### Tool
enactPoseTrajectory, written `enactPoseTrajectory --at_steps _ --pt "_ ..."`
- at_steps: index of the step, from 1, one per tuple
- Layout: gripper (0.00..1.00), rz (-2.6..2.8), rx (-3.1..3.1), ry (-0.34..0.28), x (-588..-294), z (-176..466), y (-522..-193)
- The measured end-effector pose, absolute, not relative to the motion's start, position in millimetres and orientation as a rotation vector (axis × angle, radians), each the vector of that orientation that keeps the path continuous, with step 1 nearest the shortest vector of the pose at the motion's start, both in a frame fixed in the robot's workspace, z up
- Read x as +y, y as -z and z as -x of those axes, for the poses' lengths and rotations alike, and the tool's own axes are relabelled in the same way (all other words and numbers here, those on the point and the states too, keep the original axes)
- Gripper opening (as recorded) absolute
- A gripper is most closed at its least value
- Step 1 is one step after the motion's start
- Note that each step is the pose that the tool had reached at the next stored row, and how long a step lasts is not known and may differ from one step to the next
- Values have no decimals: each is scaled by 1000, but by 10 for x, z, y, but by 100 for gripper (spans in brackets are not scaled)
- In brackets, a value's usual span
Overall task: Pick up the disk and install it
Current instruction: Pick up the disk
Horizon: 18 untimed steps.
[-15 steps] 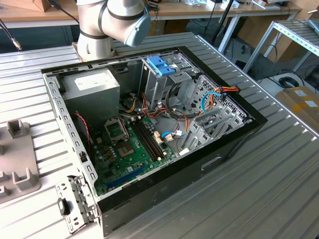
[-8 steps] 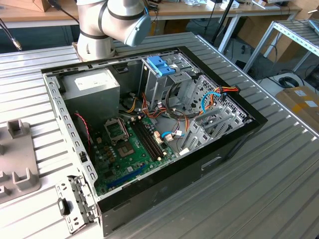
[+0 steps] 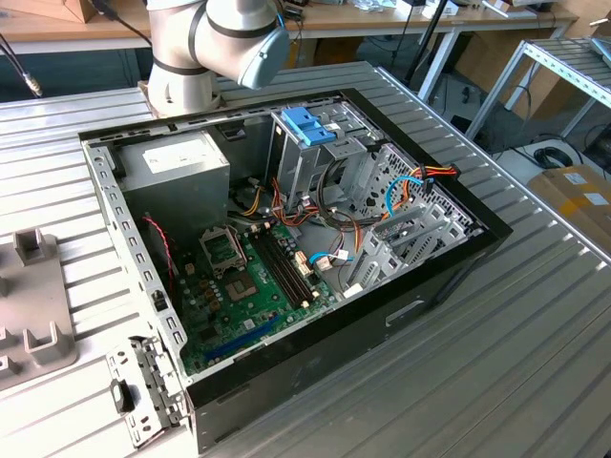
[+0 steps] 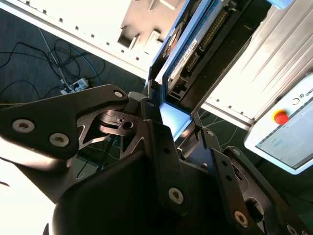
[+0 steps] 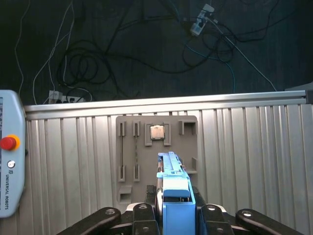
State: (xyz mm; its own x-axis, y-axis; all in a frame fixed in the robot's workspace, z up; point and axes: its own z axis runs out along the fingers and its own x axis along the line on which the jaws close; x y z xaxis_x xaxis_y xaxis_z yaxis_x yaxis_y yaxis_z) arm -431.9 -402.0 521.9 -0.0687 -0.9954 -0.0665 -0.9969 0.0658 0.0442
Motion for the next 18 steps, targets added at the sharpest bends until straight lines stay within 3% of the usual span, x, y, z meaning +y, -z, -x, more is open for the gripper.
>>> enactPoseTrajectory --at_steps 18 --pt "37 2131 2280 -121 -4020 4206 -5219"
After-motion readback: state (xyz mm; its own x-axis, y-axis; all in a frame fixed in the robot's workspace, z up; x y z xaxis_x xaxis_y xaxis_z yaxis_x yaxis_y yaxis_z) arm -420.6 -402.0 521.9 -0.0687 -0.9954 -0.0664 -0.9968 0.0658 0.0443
